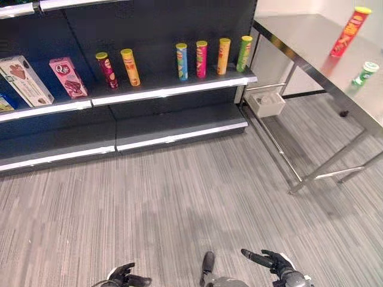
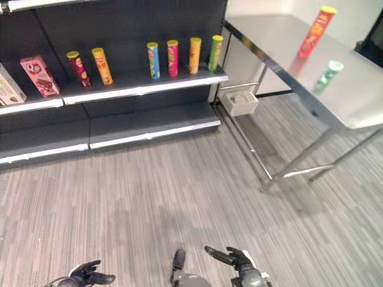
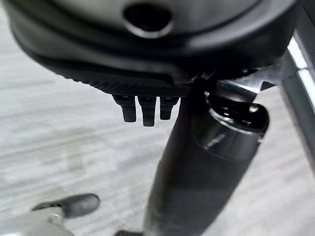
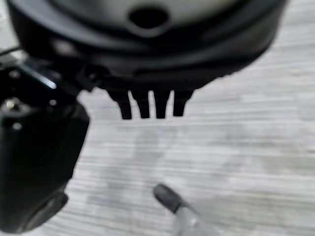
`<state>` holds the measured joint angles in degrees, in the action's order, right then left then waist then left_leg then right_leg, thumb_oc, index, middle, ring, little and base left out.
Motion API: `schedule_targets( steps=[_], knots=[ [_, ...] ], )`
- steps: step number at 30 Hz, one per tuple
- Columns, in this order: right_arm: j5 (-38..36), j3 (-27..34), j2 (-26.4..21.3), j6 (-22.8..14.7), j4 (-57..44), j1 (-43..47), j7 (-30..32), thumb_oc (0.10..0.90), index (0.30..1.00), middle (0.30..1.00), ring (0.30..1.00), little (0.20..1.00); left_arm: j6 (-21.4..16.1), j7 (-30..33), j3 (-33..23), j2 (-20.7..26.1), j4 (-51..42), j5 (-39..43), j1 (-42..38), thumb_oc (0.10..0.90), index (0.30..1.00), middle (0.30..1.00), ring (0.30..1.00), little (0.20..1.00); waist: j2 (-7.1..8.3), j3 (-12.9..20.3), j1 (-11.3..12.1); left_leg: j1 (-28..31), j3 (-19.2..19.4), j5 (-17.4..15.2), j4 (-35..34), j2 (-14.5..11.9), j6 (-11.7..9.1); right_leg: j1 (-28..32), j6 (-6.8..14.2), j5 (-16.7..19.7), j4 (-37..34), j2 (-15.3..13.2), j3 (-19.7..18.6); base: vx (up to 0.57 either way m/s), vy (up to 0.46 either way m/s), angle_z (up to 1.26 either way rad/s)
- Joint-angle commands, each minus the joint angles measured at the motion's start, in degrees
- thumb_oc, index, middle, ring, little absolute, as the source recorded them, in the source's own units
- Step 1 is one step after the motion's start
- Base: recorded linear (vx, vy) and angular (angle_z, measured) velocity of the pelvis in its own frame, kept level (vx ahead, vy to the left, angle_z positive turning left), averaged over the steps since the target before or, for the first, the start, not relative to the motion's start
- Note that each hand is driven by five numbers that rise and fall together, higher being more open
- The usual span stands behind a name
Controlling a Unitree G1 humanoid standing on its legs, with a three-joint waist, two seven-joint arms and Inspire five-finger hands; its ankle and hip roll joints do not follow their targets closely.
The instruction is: Put the goods on the table back onto the shelves and tidy them up.
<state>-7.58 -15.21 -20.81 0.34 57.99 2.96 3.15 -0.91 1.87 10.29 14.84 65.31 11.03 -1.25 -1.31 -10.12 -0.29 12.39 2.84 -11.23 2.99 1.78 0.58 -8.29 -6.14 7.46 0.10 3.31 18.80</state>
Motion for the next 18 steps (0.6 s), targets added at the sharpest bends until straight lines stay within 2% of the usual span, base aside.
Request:
schedule_targets(
  steps=[1, 3, 4, 5, 6, 7, 8, 9, 11, 12, 13, 14, 16, 18],
  knots=[
    [-0.3, 0.8, -1.5, -0.9, 0.4, -1.3, 1.5, 0.800, 0.900, 0.900, 0.900, 0.900, -1.1, 0.2, -0.7, -0.3, 0.1, 0.2, -0.7, 0.800, 0.900, 0.900, 0.900, 0.900, 2.43, -1.1, 1.2, -2.7, -4.2, 4.2, -2.9, -4.0, -3.7, 5.1, 13.0, -2.0, -3.4, -7.2, -3.3, 0.12, -0.155, -0.16],
    [-0.2, 0.8, -1.6, -0.9, 0.5, -1.3, 1.5, 0.800, 0.900, 0.900, 0.900, 0.900, -1.1, 0.2, -0.6, -0.3, -0.2, 0.2, -0.8, 0.800, 0.900, 0.900, 0.900, 0.900, 2.43, -1.2, 1.2, -3.2, -4.2, 4.1, -1.2, -4.2, -4.1, 5.6, 12.7, -2.6, -3.5, -7.1, -3.1, 0.08, -0.121, -0.47],
    [-0.3, 0.7, -1.8, -0.9, 1.0, -1.6, 1.5, 0.800, 0.900, 0.900, 0.900, 0.900, -1.0, 0.1, -0.2, -0.4, -0.7, 0.3, -1.0, 0.800, 0.900, 0.900, 0.900, 0.900, 2.34, -1.7, 1.3, -5.2, -4.0, 5.7, 4.1, -4.4, -5.1, 7.0, 11.9, -3.8, -3.7, -6.7, -3.1, 0.05, -0.091, -0.45],
    [-0.3, 0.7, -1.8, -0.9, 1.0, -1.6, 1.5, 0.800, 0.900, 0.900, 0.900, 0.900, -1.0, 0.1, -0.2, -0.4, -0.8, 0.3, -1.0, 0.800, 0.900, 0.900, 0.900, 0.900, 2.32, -1.7, 1.3, -5.3, -4.1, 5.6, 4.3, -4.4, -5.1, 7.0, 11.9, -3.8, -3.7, -6.7, -3.0, 0.06, -0.153, -0.18],
    [-0.4, 1.0, -2.0, -0.9, 1.1, -1.7, 1.7, 0.800, 0.900, 0.900, 0.900, 0.900, -1.0, 0.2, 0.3, -0.3, -1.2, 0.1, -1.4, 0.800, 0.900, 0.900, 0.900, 0.900, 2.48, -2.4, 1.3, -7.7, -4.2, 7.6, 9.0, -4.3, -5.8, 7.9, 11.5, -4.3, -3.9, -6.7, -2.8, 0.01, -0.099, -0.03],
    [-0.5, 1.0, -2.1, -0.8, 1.2, -1.8, 1.6, 0.800, 0.900, 0.900, 0.900, 0.900, -0.9, 0.1, 0.6, -0.2, -1.4, -0.1, -1.5, 0.800, 0.900, 0.900, 0.900, 0.900, 2.64, -3.0, 1.3, -9.6, -3.9, 8.7, 12.6, -4.3, -5.9, 8.4, 10.9, -4.7, -3.9, -6.7, -2.8, 0.03, -0.182, -0.11],
    [-0.6, 1.2, -2.4, -0.7, 1.9, -1.6, 1.7, 0.800, 0.900, 0.900, 0.900, 0.900, -0.9, 0.2, 1.0, -0.3, -1.7, 0.0, -1.9, 0.800, 0.900, 0.900, 0.900, 0.900, 3.08, -4.1, 1.5, -12.9, -3.7, 11.0, 18.9, -4.3, -6.0, 9.5, 10.1, -5.3, -4.1, -6.7, -2.9, 0.03, -0.145, -0.05],
    [-0.6, 1.0, -2.5, -0.5, 2.6, -1.4, 1.9, 0.800, 0.900, 0.900, 0.900, 0.900, -0.8, 0.2, 1.2, -0.2, -1.7, 0.0, -2.1, 0.800, 0.900, 0.900, 0.900, 0.900, 3.10, -4.5, 1.5, -14.0, -3.2, 11.1, 20.1, -4.6, -5.7, 9.8, 9.8, -5.6, -4.1, -6.8, -2.8, 0.05, -0.127, -0.01],
    [-0.7, 1.0, -2.4, -0.4, 3.7, -1.1, 2.0, 0.800, 0.900, 0.900, 0.900, 0.900, -0.7, 0.2, 1.5, -0.4, -1.5, -0.1, -2.4, 0.800, 0.900, 0.900, 0.900, 0.900, 3.13, -4.6, 1.6, -15.8, -2.6, 9.6, 17.8, -4.7, -5.0, 10.5, 10.1, -6.1, -4.4, -7.0, -3.0, 0.08, -0.028, 0.00],
    [-0.8, 1.2, -2.4, -0.4, 4.1, -1.1, 2.1, 0.800, 0.900, 0.900, 0.900, 0.900, -0.7, 0.2, 1.7, -0.5, -1.0, -0.4, -2.5, 0.800, 0.900, 0.900, 0.900, 0.900, 3.40, -4.5, 1.7, -16.7, -2.8, 7.7, 15.1, -3.8, -4.4, 10.6, 10.4, -6.2, -4.7, -7.2, -3.3, 0.08, 0.008, -0.06],
    [-0.8, 1.2, -2.4, -0.4, 4.1, -1.1, 2.1, 0.800, 0.900, 0.900, 0.900, 0.900, -0.7, 0.2, 1.7, -0.5, -1.0, -0.4, -2.5, 0.800, 0.900, 0.900, 0.900, 0.900, 3.38, -4.6, 1.9, -16.5, -2.7, 7.6, 15.1, -3.8, -4.4, 10.7, 10.5, -6.2, -4.7, -7.2, -3.4, 0.11, 0.058, -0.35],
    [-0.6, 1.1, -2.4, -0.5, 4.6, -1.1, 2.2, 0.800, 0.900, 0.900, 0.900, 0.900, -0.7, 0.2, 1.9, -0.6, -0.5, -1.0, -2.4, 0.800, 0.900, 0.900, 0.900, 0.900, 3.16, -4.1, 2.3, -17.6, -4.8, 7.4, 10.3, -1.9, -4.1, 10.8, 10.9, -6.2, -5.1, -6.9, -4.6, 0.10, 0.088, -0.36],
    [-0.2, 0.7, -2.3, -0.6, 5.5, -0.5, 2.3, 0.800, 0.900, 0.900, 0.900, 0.900, -0.8, 0.3, 2.0, -0.9, 0.4, -1.1, -2.5, 0.800, 0.900, 0.900, 0.900, 0.900, 2.31, -4.0, 3.4, -18.1, -9.0, 10.0, 3.4, 0.0, -4.4, 10.9, 11.3, -6.3, -5.1, -6.0, -6.5, 0.11, 0.101, -0.45],
    [-0.1, 0.7, -2.3, -0.7, 5.9, -0.2, 2.4, 0.800, 0.900, 0.900, 0.900, 0.900, -0.9, 0.4, 2.1, -1.1, 1.1, -1.3, -2.5, 0.800, 0.900, 0.900, 0.900, 0.900, 1.76, -3.6, 3.3, -17.1, -9.7, 10.8, 0.5, -0.1, -4.5, 11.3, 11.5, -6.5, -5.1, -5.6, -7.4, 0.08, 0.098, -1.08]
  ],
)
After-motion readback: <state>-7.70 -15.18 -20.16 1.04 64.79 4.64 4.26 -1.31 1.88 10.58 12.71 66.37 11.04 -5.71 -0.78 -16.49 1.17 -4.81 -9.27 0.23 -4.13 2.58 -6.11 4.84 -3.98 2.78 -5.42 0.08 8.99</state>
